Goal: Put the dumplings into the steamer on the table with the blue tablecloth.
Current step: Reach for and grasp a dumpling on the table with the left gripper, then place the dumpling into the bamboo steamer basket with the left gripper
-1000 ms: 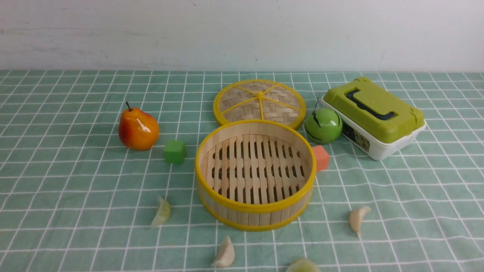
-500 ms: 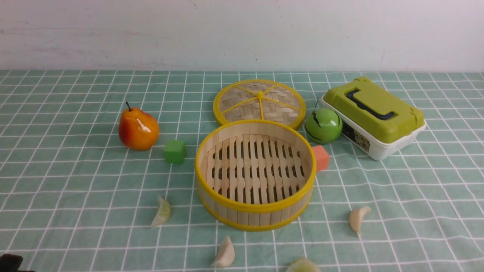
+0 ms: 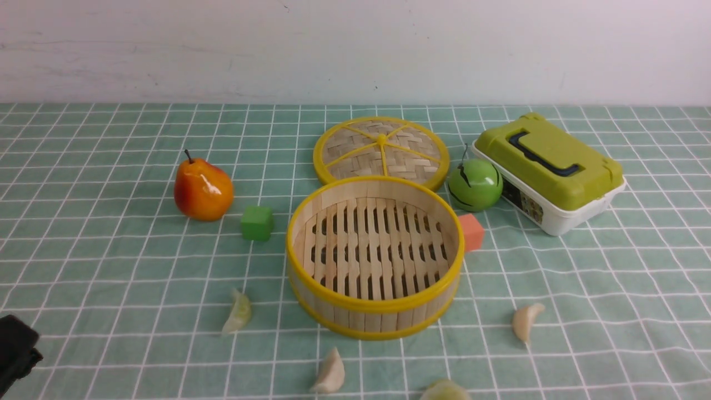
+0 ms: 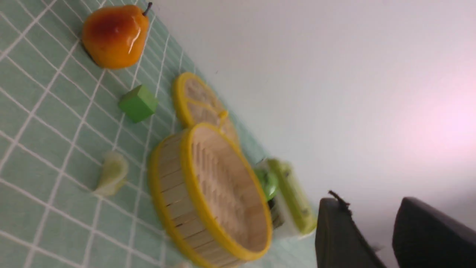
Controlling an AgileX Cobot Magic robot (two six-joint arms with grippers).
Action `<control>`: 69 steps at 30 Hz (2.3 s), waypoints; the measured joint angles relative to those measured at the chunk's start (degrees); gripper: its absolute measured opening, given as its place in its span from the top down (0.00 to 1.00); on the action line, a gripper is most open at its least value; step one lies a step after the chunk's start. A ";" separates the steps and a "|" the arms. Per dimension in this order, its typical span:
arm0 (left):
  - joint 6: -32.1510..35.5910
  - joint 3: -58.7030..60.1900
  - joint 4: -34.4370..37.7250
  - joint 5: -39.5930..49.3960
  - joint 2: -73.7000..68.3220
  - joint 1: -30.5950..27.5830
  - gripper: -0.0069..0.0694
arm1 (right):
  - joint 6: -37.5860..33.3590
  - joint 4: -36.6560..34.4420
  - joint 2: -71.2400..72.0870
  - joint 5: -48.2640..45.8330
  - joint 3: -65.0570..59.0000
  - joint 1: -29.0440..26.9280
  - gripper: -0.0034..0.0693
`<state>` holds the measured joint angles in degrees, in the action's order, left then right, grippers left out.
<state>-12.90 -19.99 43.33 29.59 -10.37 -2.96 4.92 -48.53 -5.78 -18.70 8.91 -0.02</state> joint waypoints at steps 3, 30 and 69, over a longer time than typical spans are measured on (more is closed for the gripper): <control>7.00 -9.51 -6.62 10.45 -12.42 0.00 0.73 | -11.94 2.35 -11.03 -3.05 9.24 0.00 0.98; -1.83 -46.93 -41.85 21.84 -81.38 24.93 0.28 | -33.51 18.57 -52.65 -38.12 41.07 17.80 0.98; -2.65 -87.68 -40.61 30.57 -101.30 32.96 0.65 | -30.00 23.12 -52.64 -37.01 41.07 17.80 0.95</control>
<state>-15.55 -107.67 2.72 60.15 -111.66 30.01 -25.08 -25.42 -58.43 -55.71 49.99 17.78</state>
